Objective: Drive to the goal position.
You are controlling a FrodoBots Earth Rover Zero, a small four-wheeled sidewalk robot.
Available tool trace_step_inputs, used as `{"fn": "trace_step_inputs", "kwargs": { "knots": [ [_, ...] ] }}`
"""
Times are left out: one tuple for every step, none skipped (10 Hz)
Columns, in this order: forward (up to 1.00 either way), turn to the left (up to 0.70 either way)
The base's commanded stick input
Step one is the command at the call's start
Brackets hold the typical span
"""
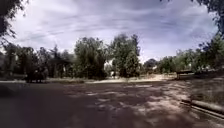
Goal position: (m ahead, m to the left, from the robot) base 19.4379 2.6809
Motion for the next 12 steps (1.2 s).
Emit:
{"fn": "trace_step_inputs", "kwargs": {
  "knots": [
    [0.7,-0.01],
    [0.7,-0.01],
    [0.7,0.03],
    [0.7,0.32],
    [0.7,0.34],
    [0.7,0.34],
    [0.7,0.29],
    [0.7,0.13],
    [0.7,-0.01],
    [0.7,-0.01],
    [0.7,-0.01],
    [0.7,-0.01]
  ]
}}
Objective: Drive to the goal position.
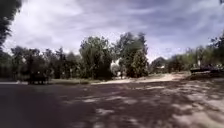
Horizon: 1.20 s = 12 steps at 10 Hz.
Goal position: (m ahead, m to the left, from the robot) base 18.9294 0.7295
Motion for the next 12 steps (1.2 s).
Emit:
{"fn": "trace_step_inputs", "kwargs": {
  "knots": [
    [0.7,-0.01],
    [0.7,-0.01],
    [0.7,-0.01],
    [0.7,-0.01],
    [0.7,-0.01],
    [0.7,-0.01],
    [0.7,-0.01],
    [0.7,-0.01],
    [0.7,-0.01],
    [0.7,-0.01],
    [0.7,-0.01],
    [0.7,-0.01]
  ]
}}
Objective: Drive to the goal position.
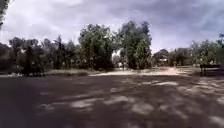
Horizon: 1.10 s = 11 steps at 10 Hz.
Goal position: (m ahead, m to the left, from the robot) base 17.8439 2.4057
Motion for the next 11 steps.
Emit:
{"fn": "trace_step_inputs", "kwargs": {
  "knots": [
    [0.7,-0.01],
    [0.7,-0.01],
    [0.7,-0.01],
    [0.7,-0.01],
    [0.7,-0.01],
    [0.7,-0.01],
    [0.7,-0.01],
    [0.7,-0.01],
    [0.7,-0.01],
    [0.7,-0.28],
    [0.7,-0.36]
  ]
}}
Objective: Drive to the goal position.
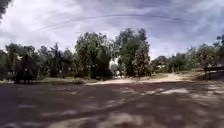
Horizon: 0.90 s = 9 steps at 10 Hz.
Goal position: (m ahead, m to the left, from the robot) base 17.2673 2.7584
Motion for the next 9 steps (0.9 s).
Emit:
{"fn": "trace_step_inputs", "kwargs": {
  "knots": [
    [0.7,-0.36],
    [0.7,-0.26],
    [0.7,-0.02],
    [0.7,-0.01],
    [0.7,-0.01],
    [0.7,-0.01],
    [0.7,-0.01],
    [0.7,-0.01],
    [0.7,-0.01]
  ]
}}
